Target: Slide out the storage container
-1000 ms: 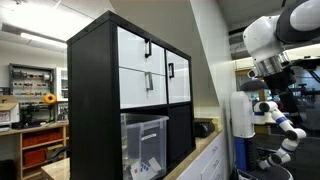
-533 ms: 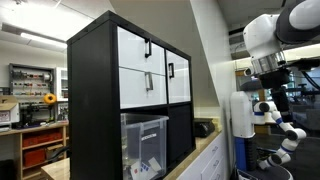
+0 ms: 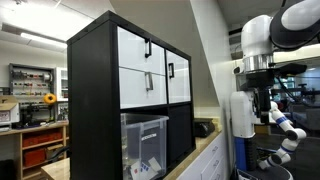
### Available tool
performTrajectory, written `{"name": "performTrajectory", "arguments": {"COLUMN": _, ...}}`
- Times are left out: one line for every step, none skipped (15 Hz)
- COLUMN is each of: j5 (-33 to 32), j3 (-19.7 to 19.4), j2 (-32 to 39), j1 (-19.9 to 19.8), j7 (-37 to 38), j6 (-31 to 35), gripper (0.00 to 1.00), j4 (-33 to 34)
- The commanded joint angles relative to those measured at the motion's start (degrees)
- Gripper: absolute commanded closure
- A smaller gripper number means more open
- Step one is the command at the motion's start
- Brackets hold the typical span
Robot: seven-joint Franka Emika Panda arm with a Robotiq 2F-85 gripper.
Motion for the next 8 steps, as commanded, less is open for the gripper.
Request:
{"name": "performTrajectory", "arguments": {"j5": 2.47, "j3": -2.01, "j2": 4.47, "j1": 4.13, "j7": -8.55, "j6": 4.51, "gripper": 0.00, "j4": 1.99}}
{"name": "performTrajectory", "arguments": {"j5": 2.75, "j3": -2.03, "j2": 5.50, "j1": 4.89, "j7": -10.60, "j6": 5.59, "gripper": 0.00, "j4": 2.40}}
{"name": "performTrajectory", "arguments": {"j5": 3.11, "j3": -2.11, "j2": 6.73, "j1": 5.68, "j7": -12.59, "j6": 6.52, "gripper": 0.00, "j4": 2.92}}
{"name": "performTrajectory", "arguments": {"j5": 3.42, "j3": -2.10, "j2": 8.02, "j1": 6.44, "j7": -14.39, "j6": 7.43, "gripper": 0.00, "j4": 3.53}}
{"name": "performTrajectory", "arguments": {"j5": 3.74, "j3": -2.07, "j2": 9.10, "j1": 7.04, "j7": -16.06, "j6": 8.21, "gripper": 0.00, "j4": 4.07}}
{"name": "performTrajectory", "arguments": {"j5": 4.19, "j3": -2.06, "j2": 10.14, "j1": 7.73, "j7": -17.89, "j6": 8.93, "gripper": 0.00, "j4": 4.66}}
{"name": "performTrajectory", "arguments": {"j5": 4.60, "j3": -2.03, "j2": 11.09, "j1": 8.29, "j7": -19.63, "j6": 9.51, "gripper": 0.00, "j4": 5.23}}
{"name": "performTrajectory", "arguments": {"j5": 4.96, "j3": -1.95, "j2": 11.97, "j1": 8.78, "j7": -21.18, "j6": 10.08, "gripper": 0.00, "j4": 5.88}}
